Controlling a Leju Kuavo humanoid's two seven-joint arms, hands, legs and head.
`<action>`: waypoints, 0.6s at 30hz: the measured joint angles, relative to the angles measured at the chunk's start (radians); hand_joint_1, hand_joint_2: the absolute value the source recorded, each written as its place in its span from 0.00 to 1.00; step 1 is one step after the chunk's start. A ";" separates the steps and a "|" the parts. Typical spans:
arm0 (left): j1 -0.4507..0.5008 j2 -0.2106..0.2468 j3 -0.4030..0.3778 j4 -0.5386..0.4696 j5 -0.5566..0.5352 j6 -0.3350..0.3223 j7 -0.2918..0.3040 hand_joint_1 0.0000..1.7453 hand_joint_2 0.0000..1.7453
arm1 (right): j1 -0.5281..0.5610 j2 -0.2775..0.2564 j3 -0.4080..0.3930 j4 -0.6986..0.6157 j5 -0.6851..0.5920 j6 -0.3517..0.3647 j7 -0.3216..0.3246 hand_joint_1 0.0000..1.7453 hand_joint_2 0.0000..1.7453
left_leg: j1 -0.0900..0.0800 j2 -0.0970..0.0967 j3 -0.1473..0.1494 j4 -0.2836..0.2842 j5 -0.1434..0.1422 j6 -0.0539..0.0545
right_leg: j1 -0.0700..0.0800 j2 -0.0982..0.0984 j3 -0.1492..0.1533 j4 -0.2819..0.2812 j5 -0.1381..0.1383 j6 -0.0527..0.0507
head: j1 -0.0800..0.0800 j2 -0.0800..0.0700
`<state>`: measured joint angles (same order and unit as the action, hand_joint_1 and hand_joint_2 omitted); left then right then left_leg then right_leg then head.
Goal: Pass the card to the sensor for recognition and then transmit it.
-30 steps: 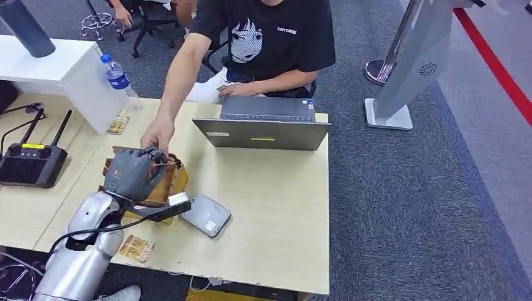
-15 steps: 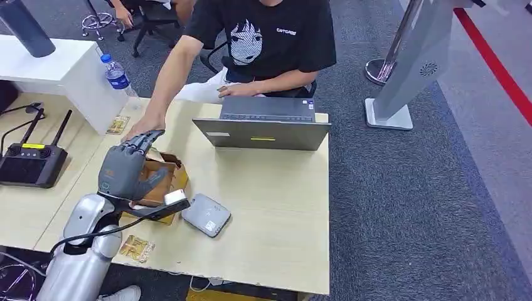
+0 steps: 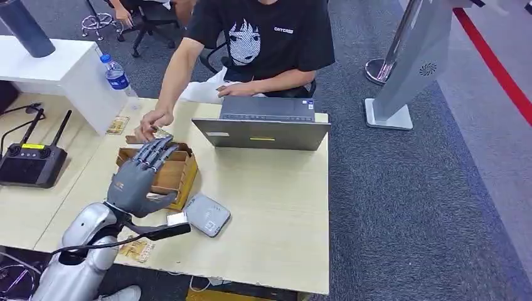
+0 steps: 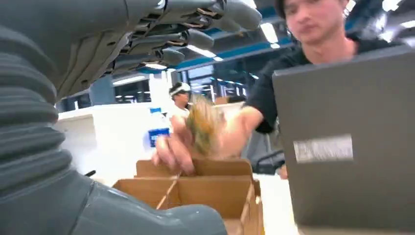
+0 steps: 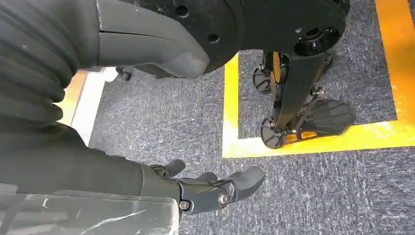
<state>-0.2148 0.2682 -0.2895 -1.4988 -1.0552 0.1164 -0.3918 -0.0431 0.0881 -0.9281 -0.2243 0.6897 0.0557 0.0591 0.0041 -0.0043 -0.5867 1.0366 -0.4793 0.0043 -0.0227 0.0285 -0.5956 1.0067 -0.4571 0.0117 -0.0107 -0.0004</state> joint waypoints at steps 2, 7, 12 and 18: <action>0.000 0.027 -0.020 0.000 0.008 -0.006 0.009 0.00 1.00 | 0.000 0.000 -0.010 0.000 0.002 0.000 0.000 0.00 1.00 | 0.000 0.000 0.000 0.000 0.000 0.000 | 0.000 0.000 0.000 0.000 0.000 0.000 | 0.000 0.000; 0.004 0.075 -0.045 0.000 0.026 -0.012 0.029 0.00 1.00 | 0.000 0.000 -0.023 -0.004 0.005 0.000 -0.001 0.00 1.00 | 0.000 0.000 0.000 0.000 0.000 0.000 | 0.000 0.000 0.000 0.000 0.000 0.000 | 0.000 0.000; 0.004 0.098 -0.047 0.000 0.025 -0.010 0.040 0.00 1.00 | -0.001 0.000 -0.032 -0.004 0.007 0.000 -0.001 0.00 1.00 | 0.000 0.000 0.000 0.000 0.000 0.000 | 0.000 0.000 0.000 0.000 0.000 0.000 | 0.000 0.000; 0.004 0.110 -0.047 0.015 -0.001 -0.001 0.085 0.00 1.00 | -0.001 0.000 -0.037 -0.004 0.021 0.001 -0.004 0.00 1.00 | 0.000 0.000 0.000 0.000 0.000 0.000 | 0.000 0.000 0.000 0.000 0.000 0.000 | 0.000 0.000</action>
<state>-0.2110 0.3780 -0.3364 -1.4836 -1.0559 0.1156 -0.3068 -0.0444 0.0881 -0.9651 -0.2285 0.7107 0.0568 0.0550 0.0041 -0.0045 -0.5869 1.0366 -0.4793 0.0044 -0.0228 0.0282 -0.5955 1.0066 -0.4571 0.0117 -0.0107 -0.0004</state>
